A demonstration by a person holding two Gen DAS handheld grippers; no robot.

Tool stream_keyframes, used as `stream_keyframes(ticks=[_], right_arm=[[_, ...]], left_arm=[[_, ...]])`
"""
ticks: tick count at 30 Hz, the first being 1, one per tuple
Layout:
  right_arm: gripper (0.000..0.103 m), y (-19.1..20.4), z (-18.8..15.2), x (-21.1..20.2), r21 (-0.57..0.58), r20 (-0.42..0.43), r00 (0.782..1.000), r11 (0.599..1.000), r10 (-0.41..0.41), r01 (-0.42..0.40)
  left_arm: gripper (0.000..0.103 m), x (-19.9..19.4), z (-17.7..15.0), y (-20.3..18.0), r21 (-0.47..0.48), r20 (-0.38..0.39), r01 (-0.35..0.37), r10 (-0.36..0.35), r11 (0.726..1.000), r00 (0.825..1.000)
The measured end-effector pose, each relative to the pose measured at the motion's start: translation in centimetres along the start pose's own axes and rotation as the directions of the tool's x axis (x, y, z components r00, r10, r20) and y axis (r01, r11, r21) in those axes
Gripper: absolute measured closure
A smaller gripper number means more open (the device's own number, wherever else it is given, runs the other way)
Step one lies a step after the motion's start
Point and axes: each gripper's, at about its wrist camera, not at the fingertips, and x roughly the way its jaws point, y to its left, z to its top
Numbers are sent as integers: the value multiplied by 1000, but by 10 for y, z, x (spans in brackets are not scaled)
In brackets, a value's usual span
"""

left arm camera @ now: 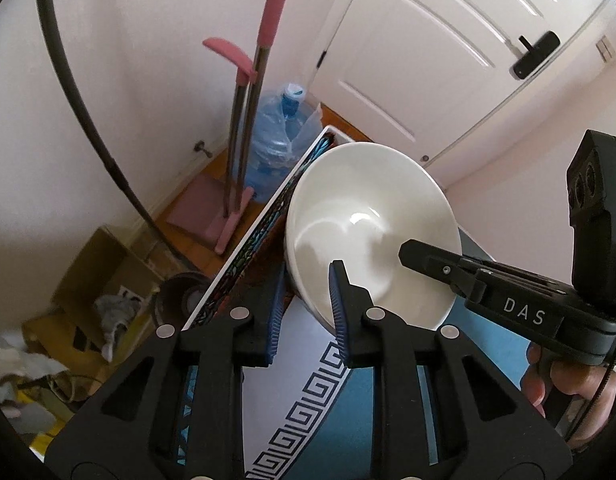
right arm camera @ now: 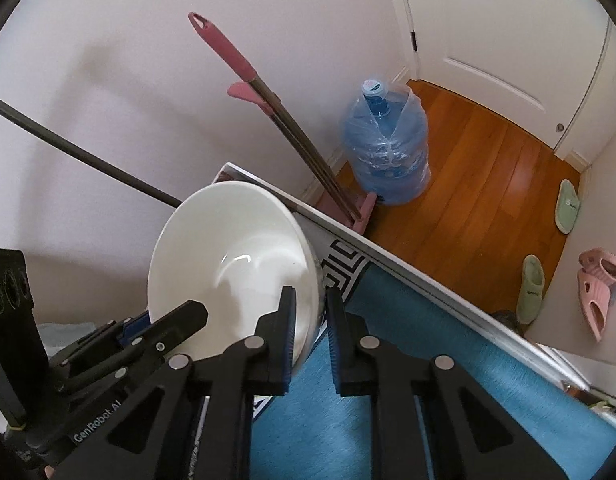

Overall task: Organize plates and bowls
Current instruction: 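Carry the white bowl over and lower it into the cream bowl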

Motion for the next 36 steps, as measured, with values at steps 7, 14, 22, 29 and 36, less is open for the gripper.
stream_keyframes(ticks=[7, 14, 22, 29, 36], right_arm=[[89, 8, -18, -44, 10, 90, 996, 1000, 15, -16], [89, 20, -68, -138, 16, 239, 971, 1000, -16, 12], [89, 4, -165, -245, 79, 339, 939, 996, -57, 32], [89, -29, -258, -309, 172, 372, 917, 981, -144, 84], [89, -79, -343, -348, 304, 362, 898, 942, -251, 141]], left_arm=[[84, -50, -9, -27, 81, 75, -4, -2, 997, 997], [84, -126, -49, -76, 154, 149, 23, -46, 988, 988], [84, -195, -125, -147, 256, 173, 80, -127, 963, 977], [84, -211, -204, -215, 353, 112, 144, -195, 925, 974], [84, -195, -268, -275, 453, -34, 234, -246, 860, 969]])
